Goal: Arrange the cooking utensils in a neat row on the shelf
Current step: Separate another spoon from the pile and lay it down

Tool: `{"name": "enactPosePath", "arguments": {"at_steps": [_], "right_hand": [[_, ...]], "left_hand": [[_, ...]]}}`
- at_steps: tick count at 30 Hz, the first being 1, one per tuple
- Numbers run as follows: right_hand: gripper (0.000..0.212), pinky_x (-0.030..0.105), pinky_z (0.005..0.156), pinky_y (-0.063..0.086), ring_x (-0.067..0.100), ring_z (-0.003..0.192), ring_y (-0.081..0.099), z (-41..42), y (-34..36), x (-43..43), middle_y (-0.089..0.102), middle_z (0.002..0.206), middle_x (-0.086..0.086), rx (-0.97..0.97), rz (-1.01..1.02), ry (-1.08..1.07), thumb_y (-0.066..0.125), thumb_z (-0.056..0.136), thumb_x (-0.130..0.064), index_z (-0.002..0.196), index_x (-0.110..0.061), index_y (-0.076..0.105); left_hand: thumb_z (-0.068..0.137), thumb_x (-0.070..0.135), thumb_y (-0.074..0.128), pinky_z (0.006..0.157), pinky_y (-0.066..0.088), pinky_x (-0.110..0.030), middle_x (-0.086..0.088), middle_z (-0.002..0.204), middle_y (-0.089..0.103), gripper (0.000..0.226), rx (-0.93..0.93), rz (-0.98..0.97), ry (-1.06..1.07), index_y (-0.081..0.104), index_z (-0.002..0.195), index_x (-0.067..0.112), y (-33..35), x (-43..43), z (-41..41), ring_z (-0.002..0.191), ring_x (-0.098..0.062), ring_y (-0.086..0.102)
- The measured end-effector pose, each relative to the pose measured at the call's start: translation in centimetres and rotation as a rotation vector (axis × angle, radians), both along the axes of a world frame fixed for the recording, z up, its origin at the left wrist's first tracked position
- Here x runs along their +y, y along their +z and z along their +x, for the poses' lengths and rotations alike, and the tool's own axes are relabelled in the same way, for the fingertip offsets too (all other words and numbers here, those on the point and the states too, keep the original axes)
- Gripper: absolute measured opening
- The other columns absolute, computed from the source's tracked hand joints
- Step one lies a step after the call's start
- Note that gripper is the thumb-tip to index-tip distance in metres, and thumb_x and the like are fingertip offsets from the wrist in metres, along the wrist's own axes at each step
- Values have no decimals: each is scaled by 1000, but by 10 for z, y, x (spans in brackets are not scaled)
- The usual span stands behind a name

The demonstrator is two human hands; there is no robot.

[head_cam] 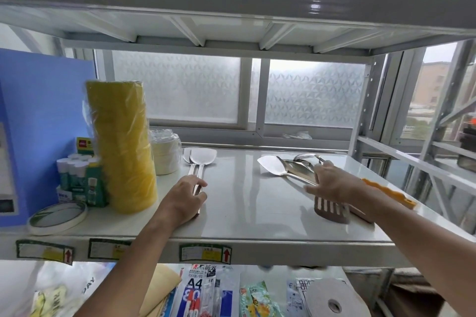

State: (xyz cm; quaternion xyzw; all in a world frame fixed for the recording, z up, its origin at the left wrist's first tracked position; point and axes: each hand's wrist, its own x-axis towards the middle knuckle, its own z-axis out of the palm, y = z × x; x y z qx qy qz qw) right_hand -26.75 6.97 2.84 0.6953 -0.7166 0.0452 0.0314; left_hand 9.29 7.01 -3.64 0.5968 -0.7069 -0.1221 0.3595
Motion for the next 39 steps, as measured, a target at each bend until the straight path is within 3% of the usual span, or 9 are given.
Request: {"name": "enactPosePath", "arguments": {"at_steps": [5, 9, 12, 15, 19, 23, 27, 32, 39], "right_hand": [[33, 32, 79, 50, 25, 89, 57, -21, 9, 6, 60, 100, 7, 124, 93, -78, 61, 81, -49, 75, -19, 49], [15, 39, 89, 53, 24, 92, 56, -30, 9, 9, 63, 108, 7, 137, 86, -99, 55, 79, -31, 88, -21, 48], [14, 43, 97, 49, 26, 108, 58, -26, 8, 8, 61, 116, 3, 154, 54, -91, 50, 86, -39, 93, -28, 49], [29, 43, 97, 44, 26, 120, 52, -21, 1, 5, 56, 124, 3, 207, 49, -68, 53, 87, -54, 99, -27, 56], [42, 42, 99, 43, 25, 125, 45, -15, -4, 8, 55, 128, 6, 324, 53, 3, 56, 84, -54, 98, -16, 67], [36, 37, 97, 42, 22, 114, 43, 0, -8, 7, 55, 106, 1, 178, 0, 110, 60, 83, -48, 77, -13, 66], [36, 36, 72, 53, 24, 75, 59, 14, -8, -2, 61, 66, 4, -170, 30, 78, 62, 82, -38, 70, -5, 70], [30, 28, 58, 42, 13, 56, 52, 21, -6, -12, 70, 65, 2, -191, 88, 61, 62, 87, -34, 73, -9, 72], [29, 30, 70, 53, 14, 60, 67, 23, -6, -25, 79, 73, 2, -209, 121, 152, 62, 98, -34, 91, -6, 70]], "left_hand": [[93, 17, 60, 98, 37, -24, -2, 135, 59, 30, 1, -8, -8, 67, 122, 18, 0, 0, 0, 121, -17, 54], [93, 16, 60, 100, 37, -24, -1, 134, 59, 30, 5, -10, -10, 67, 122, 18, -1, 1, 1, 122, -17, 54], [93, 18, 60, 99, 37, -24, -1, 134, 59, 30, 3, -11, -11, 67, 122, 19, -1, 0, 1, 122, -17, 54], [93, 18, 60, 98, 36, -22, -1, 134, 59, 30, 2, -9, -11, 66, 122, 18, -2, 0, 2, 121, -16, 54], [93, 18, 59, 97, 36, -22, -1, 134, 59, 30, 4, -16, -9, 66, 122, 19, -2, -1, 2, 117, -13, 53], [93, 18, 60, 96, 34, -21, 0, 135, 58, 29, 5, -26, -9, 67, 122, 19, -3, -2, 2, 109, -7, 48], [93, 18, 59, 97, 34, -22, 0, 135, 58, 30, 1, -25, -12, 66, 123, 19, -3, -2, 2, 114, -10, 50], [94, 18, 59, 95, 35, -22, -1, 135, 58, 30, -2, -32, -18, 66, 123, 19, -4, -3, 3, 109, -8, 49], [94, 16, 59, 98, 34, -20, -1, 135, 58, 30, -9, -48, -19, 66, 123, 18, -4, -3, 3, 111, -6, 47]]}}
